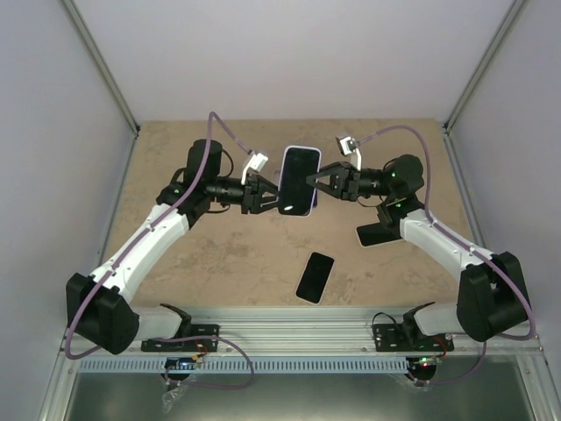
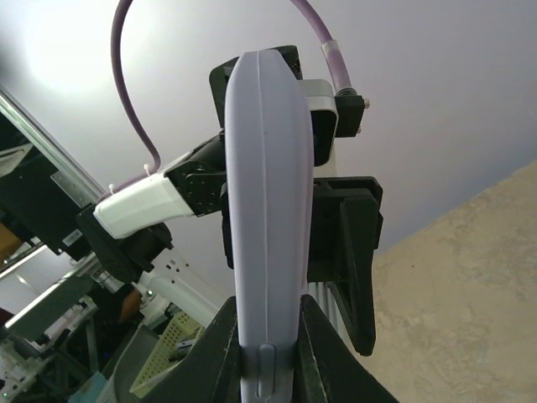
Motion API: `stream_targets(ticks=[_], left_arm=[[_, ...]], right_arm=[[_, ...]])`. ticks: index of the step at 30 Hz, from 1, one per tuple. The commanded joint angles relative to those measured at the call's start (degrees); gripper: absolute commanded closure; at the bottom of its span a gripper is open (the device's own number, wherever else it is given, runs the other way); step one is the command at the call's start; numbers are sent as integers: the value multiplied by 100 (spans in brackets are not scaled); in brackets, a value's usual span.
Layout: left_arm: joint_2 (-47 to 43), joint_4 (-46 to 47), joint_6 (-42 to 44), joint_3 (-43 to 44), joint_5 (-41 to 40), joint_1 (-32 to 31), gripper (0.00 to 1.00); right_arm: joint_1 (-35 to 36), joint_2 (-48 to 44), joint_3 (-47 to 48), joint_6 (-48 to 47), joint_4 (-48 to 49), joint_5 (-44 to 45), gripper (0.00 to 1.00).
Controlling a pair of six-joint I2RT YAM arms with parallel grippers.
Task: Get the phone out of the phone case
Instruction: Remove the phone case from the phone.
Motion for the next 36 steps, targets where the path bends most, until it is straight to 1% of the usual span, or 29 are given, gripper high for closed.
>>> stream_targets(ticks=[1, 6, 10, 16, 21, 24, 26, 31, 33, 36], left_arm=[[-15, 508, 187, 173, -299, -234, 64], [-12, 235, 478, 267, -376, -400, 64], [-12, 122, 598, 297, -410, -431, 60], [22, 71, 627, 352, -428, -438, 61], [5, 237, 425, 295, -187, -436, 74], [-24, 574, 61, 9, 135, -435, 83], [-87, 832, -209, -193, 259, -438, 87], [-276, 1239, -540, -463, 95, -436, 99], [-285, 1260, -628, -495, 56, -431, 100], [-299, 1288, -761, -543, -42, -431, 100]], right_arm=[[604, 42, 135, -855, -1189, -832, 99], [737, 93, 208, -1434, -1821, -820, 100], [808, 113, 210, -1645, -2075, -802, 100], [868, 149, 279, -1904, -2426, -805, 99], [849, 229, 426, -1972, -2510, -770, 99], [749, 270, 610, -2111, -2773, -715, 100], [666, 273, 651, -2139, -2860, -656, 99], [408, 173, 672, -2191, -3022, -413, 100], [253, 159, 778, -2191, -3139, -325, 98], [-31, 122, 992, -2236, -3388, -180, 91]])
